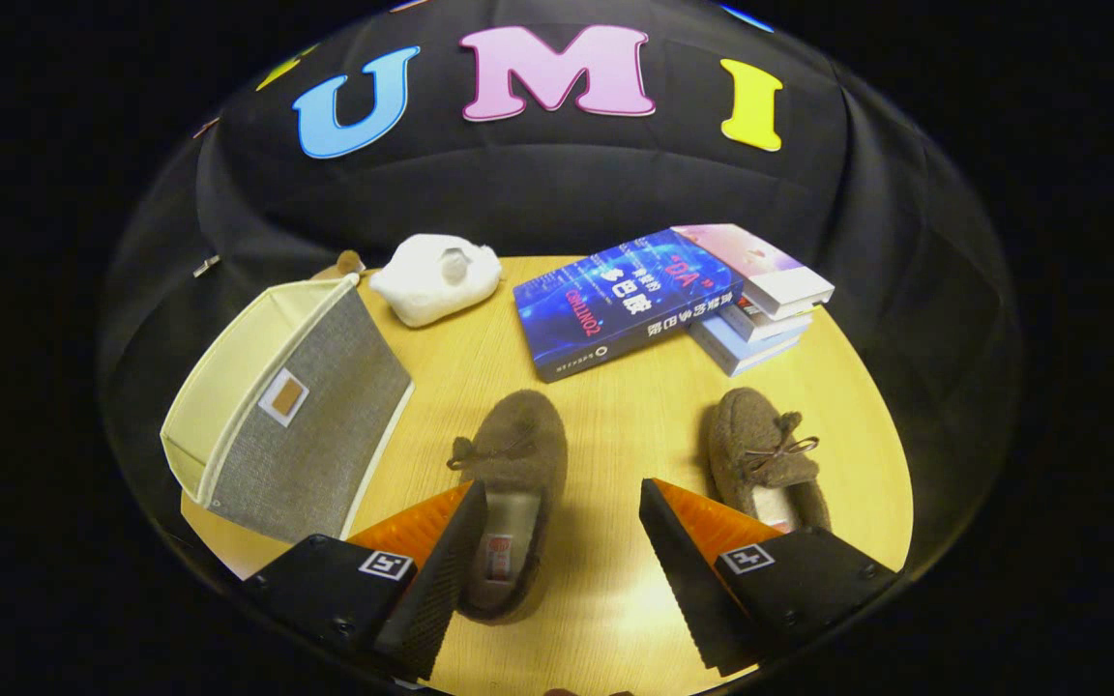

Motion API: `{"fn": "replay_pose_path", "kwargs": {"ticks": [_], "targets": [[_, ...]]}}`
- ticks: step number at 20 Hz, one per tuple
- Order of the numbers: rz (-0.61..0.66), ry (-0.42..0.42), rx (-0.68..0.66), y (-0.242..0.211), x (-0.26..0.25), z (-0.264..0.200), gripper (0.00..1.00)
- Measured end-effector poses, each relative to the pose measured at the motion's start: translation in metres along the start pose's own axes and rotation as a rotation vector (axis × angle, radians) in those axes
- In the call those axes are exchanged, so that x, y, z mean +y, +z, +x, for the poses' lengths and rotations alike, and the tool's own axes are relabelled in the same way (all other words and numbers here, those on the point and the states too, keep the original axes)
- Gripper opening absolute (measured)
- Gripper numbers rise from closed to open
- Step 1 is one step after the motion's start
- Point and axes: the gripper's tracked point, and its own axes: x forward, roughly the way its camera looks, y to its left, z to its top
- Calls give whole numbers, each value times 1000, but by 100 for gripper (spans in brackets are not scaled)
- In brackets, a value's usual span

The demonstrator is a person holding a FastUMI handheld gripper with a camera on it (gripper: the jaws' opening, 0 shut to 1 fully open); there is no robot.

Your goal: Open the storage box then place both shoes into the box .Put the left shoe in first, then the right shoe, with the right side of both shoes facing outward in a uniform manner.

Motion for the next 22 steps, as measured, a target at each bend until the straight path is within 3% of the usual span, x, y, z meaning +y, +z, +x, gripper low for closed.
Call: {"fn": "replay_pose_path", "kwargs": {"ticks": [7, 9, 12, 15, 18, 22], "targets": [[-5, -3, 85, -26, -8, 47, 99], [11, -1, 109, -30, -7, 59, 92], [39, -3, 134, -33, -8, 72, 63], [76, 24, 177, -40, 0, 77, 56], [74, 30, 176, -40, 4, 83, 30], [77, 28, 167, -39, 4, 83, 11]]}}
